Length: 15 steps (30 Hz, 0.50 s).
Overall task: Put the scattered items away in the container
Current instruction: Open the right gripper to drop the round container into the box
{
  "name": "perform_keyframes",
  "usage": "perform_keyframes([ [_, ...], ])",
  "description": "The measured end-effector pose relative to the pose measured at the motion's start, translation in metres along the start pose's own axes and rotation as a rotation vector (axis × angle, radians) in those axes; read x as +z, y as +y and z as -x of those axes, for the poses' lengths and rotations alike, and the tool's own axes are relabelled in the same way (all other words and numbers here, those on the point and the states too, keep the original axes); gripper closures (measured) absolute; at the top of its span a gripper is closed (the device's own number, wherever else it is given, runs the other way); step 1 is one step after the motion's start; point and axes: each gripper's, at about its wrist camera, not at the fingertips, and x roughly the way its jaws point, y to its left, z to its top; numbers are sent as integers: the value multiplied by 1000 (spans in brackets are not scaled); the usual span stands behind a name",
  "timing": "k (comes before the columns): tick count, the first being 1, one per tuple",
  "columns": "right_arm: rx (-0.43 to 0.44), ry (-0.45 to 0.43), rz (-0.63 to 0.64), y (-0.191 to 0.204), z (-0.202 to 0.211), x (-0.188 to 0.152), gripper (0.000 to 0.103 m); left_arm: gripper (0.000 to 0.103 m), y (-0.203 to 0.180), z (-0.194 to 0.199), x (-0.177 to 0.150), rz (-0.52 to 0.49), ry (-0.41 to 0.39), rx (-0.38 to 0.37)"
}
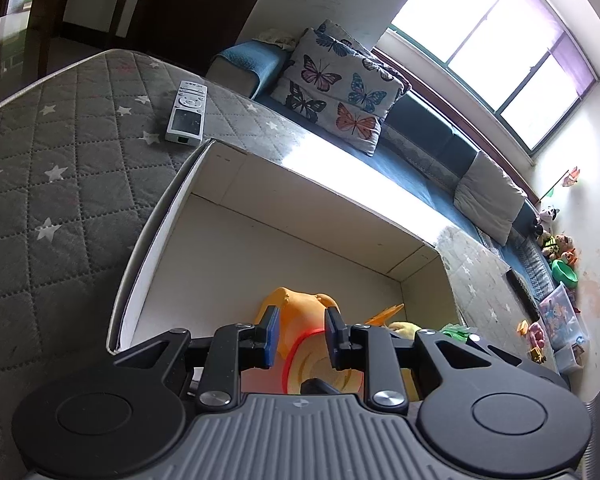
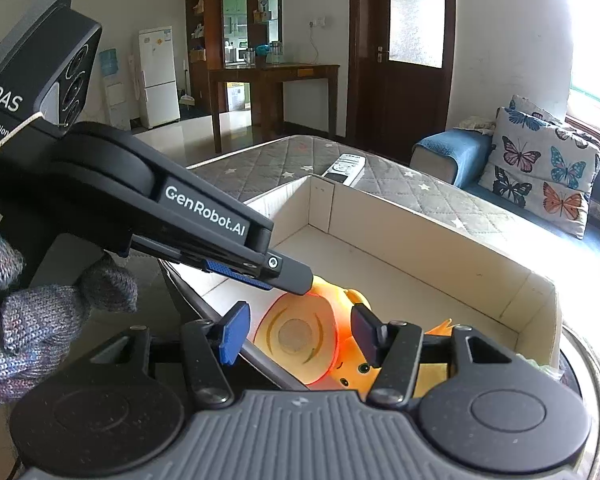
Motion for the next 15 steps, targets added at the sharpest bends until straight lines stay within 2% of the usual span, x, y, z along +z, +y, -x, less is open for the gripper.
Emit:
perform_keyframes([
  [15, -10, -36, 24, 18, 42, -15, 45, 76, -11, 33, -22, -26, -33, -6],
])
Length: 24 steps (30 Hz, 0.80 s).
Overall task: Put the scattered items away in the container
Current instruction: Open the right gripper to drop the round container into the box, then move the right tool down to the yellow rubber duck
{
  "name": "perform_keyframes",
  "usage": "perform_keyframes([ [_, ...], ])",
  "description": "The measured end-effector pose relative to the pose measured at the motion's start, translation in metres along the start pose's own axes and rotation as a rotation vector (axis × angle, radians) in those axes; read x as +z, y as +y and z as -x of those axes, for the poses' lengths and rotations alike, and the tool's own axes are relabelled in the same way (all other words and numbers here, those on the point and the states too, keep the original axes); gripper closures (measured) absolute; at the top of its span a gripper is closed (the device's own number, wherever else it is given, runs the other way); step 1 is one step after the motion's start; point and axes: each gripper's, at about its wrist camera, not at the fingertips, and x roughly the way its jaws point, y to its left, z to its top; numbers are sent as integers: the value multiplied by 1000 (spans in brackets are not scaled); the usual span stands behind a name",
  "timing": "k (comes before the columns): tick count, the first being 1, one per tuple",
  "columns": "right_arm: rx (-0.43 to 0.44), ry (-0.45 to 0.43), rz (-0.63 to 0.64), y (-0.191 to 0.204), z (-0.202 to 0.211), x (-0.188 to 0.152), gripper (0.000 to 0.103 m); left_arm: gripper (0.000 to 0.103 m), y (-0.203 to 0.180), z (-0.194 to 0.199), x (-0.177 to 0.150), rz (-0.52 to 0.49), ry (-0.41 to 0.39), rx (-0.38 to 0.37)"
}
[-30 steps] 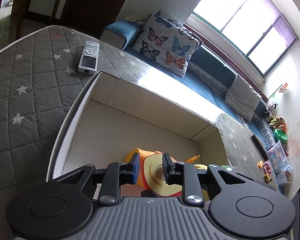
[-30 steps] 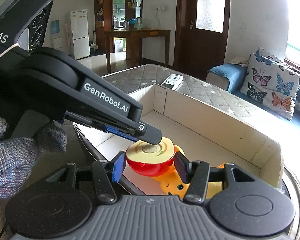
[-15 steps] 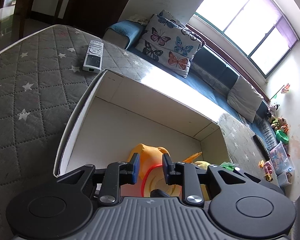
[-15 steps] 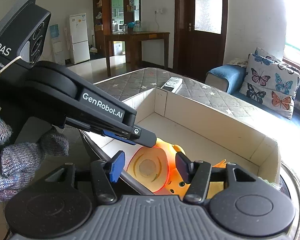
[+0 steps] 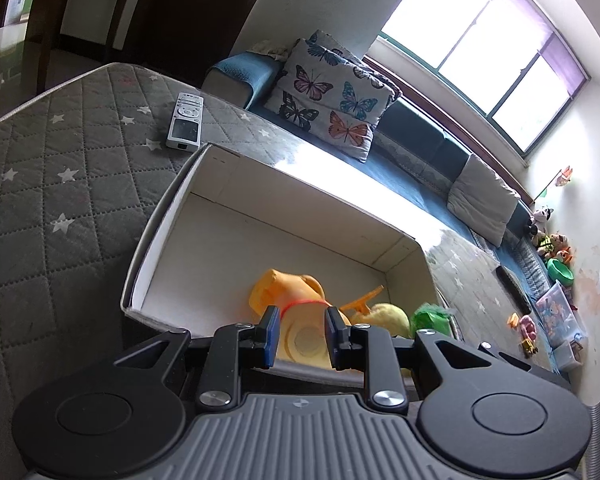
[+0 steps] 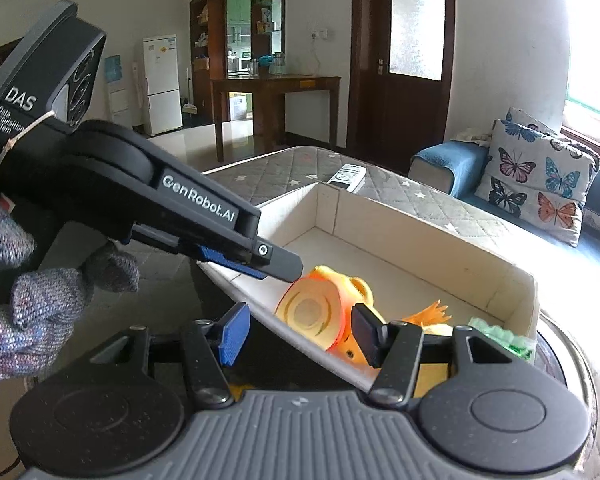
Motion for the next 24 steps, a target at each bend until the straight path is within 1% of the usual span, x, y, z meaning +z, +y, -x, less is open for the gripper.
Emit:
perform_keyframes([
  [6, 9, -2, 5, 11, 16, -14, 45, 76, -6, 15, -15, -11, -9, 3],
  [13, 10, 22, 9, 20, 24, -34, 45, 76, -12, 30, -37, -26, -16, 9],
  [24, 4, 60, -10, 22, 25, -61, 45, 76, -9, 29, -63, -6, 21, 19],
])
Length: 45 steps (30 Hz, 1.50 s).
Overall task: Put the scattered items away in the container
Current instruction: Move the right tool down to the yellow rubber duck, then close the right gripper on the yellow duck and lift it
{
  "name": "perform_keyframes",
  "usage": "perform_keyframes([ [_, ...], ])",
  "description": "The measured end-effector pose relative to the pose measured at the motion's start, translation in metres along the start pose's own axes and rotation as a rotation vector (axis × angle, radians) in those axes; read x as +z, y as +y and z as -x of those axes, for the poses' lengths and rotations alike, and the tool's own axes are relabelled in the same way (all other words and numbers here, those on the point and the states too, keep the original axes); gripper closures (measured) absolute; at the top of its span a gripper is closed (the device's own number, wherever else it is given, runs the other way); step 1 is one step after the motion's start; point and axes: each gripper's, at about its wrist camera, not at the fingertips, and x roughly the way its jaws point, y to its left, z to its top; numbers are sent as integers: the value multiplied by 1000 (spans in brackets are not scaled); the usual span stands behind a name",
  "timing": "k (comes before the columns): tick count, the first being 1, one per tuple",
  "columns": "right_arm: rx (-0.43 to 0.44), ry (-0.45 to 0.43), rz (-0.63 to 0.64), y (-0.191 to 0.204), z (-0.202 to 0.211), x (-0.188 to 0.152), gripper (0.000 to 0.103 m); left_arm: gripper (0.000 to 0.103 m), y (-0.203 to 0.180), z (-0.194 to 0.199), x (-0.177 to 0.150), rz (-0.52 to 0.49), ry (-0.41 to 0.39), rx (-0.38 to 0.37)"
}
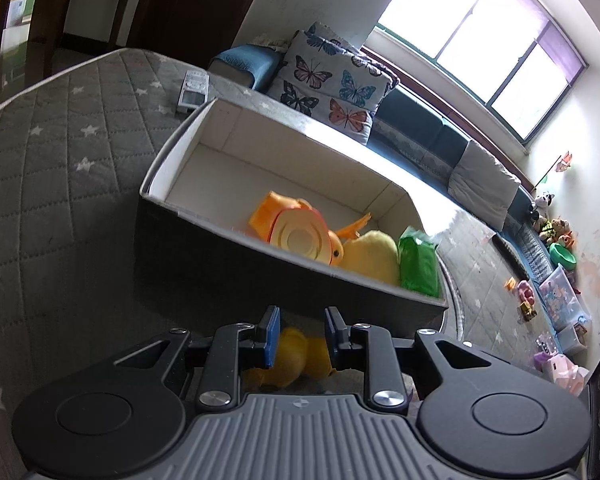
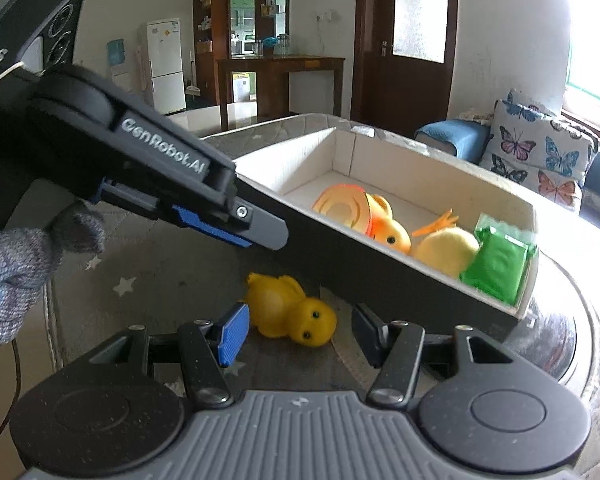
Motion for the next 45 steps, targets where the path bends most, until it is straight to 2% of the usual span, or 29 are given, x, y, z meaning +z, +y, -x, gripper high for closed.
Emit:
perform_keyframes([
  [14, 33, 49, -40, -9, -33, -5, 44, 76, 11, -11, -8, 45, 33, 14],
  [24, 76, 64, 6, 7, -21, -9, 44, 76, 21, -14, -6, 85, 31, 13],
  [30, 52, 55, 38, 10, -21, -7, 44, 75, 23, -16, -6, 99, 32, -5],
  [38, 35, 70, 68, 13, -32, -4, 47, 74, 27, -19, -8, 139, 41, -17],
  [43, 23, 80, 76, 15, -35, -3, 59, 72, 29, -21, -10, 161, 45, -20],
  [45, 32, 87, 77, 16, -37, -3, 59, 72, 29, -24, -11, 166, 49, -16],
])
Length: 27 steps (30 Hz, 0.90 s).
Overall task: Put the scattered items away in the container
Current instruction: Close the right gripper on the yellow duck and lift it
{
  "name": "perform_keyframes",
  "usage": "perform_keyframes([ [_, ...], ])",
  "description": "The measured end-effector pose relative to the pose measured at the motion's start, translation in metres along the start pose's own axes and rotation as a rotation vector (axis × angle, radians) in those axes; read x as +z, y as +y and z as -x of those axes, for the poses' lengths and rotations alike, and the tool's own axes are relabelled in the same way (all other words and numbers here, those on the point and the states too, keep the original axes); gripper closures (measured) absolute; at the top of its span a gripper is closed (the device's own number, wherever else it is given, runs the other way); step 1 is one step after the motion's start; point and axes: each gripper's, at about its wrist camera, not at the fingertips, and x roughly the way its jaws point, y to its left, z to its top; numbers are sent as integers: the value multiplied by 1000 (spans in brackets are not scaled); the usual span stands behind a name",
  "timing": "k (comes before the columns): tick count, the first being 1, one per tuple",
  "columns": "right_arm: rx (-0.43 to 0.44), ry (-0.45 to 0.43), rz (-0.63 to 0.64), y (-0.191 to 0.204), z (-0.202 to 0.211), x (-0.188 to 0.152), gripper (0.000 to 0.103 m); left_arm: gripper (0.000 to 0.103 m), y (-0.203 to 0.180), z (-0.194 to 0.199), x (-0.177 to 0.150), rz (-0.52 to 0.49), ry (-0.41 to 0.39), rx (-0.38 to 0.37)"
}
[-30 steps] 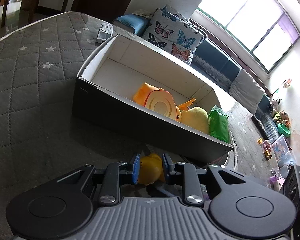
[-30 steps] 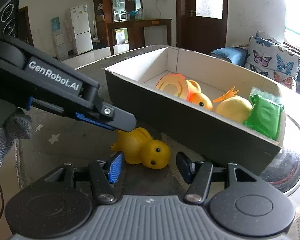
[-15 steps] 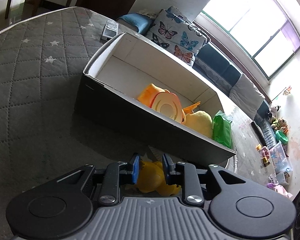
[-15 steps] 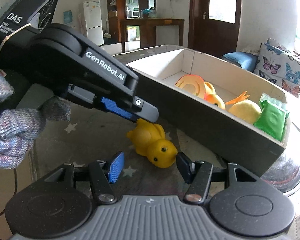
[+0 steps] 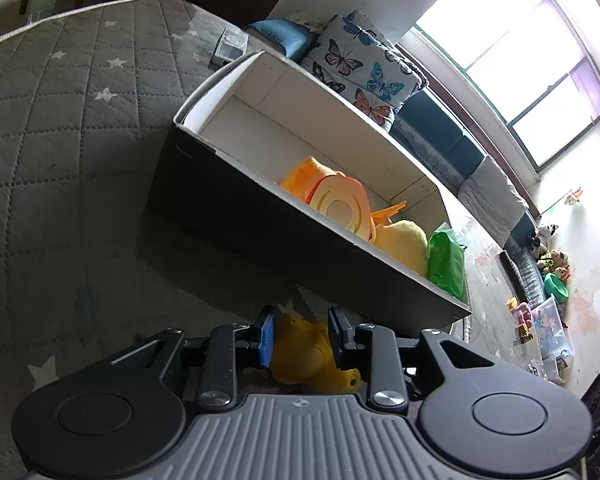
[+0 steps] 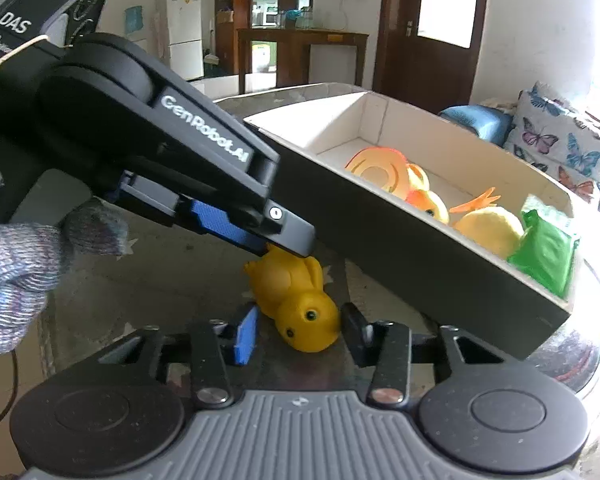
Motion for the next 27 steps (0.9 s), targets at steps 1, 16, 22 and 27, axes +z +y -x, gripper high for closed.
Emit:
perform_keyframes([
  [1, -2, 0, 3, 1, -1, 0, 59, 72, 0, -1, -1, 3, -1, 5],
  [16, -32, -22, 8, 2, 14, -1, 68, 77, -11, 12, -3, -42, -17, -5],
  [22, -73, -78, 26, 2, 38, 4, 68, 78, -32, 31, 1, -83, -60, -42],
  [27, -119, -139, 24, -6, 54, 18, 68, 79, -54, 38, 17, -130, -102, -72],
])
